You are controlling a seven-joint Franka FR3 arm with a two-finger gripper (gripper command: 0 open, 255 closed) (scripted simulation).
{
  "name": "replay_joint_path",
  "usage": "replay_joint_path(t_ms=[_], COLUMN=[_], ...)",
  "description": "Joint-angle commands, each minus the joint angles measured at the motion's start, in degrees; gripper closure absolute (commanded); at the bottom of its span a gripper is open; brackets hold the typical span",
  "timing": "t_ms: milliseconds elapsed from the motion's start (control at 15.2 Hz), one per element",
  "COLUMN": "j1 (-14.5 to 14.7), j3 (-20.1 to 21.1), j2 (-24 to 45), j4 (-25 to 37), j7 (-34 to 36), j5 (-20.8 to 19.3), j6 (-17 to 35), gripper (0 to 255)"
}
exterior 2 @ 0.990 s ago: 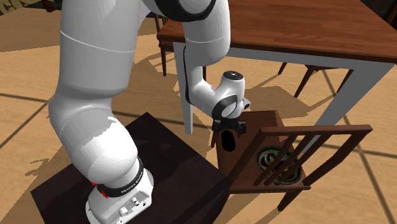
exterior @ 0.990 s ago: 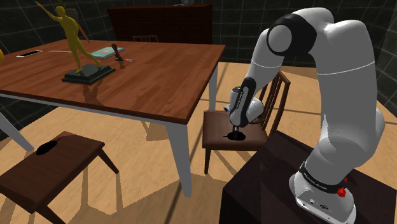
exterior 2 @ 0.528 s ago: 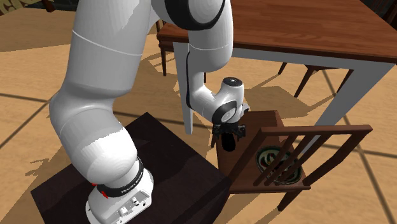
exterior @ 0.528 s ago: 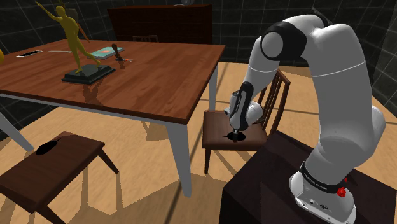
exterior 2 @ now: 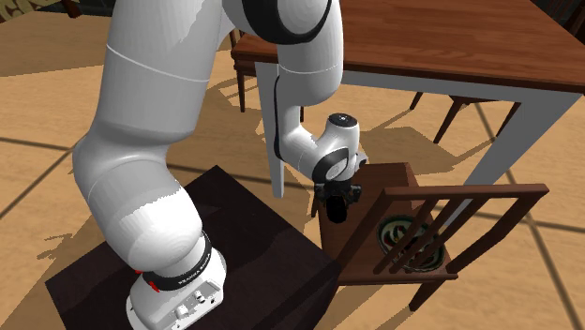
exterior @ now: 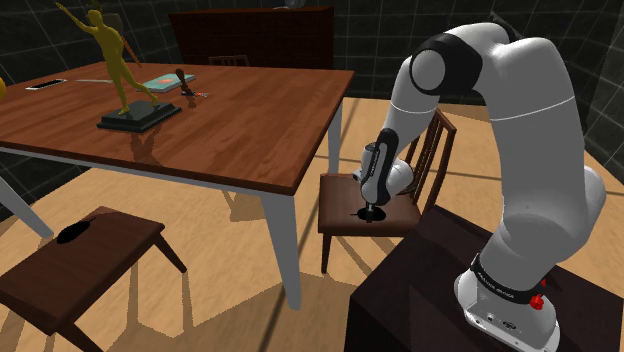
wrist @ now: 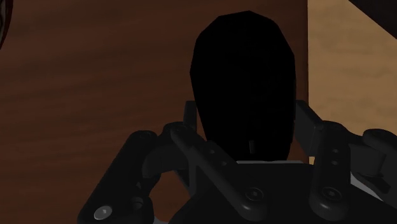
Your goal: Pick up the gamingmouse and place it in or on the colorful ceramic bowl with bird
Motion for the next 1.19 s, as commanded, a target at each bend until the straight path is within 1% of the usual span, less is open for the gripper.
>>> replay_joint_path(t_ms=[0,330,1122], j1=[-0.03,-0.02,1.26], j3=[-0.04,-0.05,-1.64], j2=[0.23,0.19,-11.51], j4=[0.13,0.10,-3.88], j7=[0.03,0.04,-0.19], j5=[0.03,0.03,-0.80], j6=[0.09,0.08,-7.62], gripper=[255,255,255])
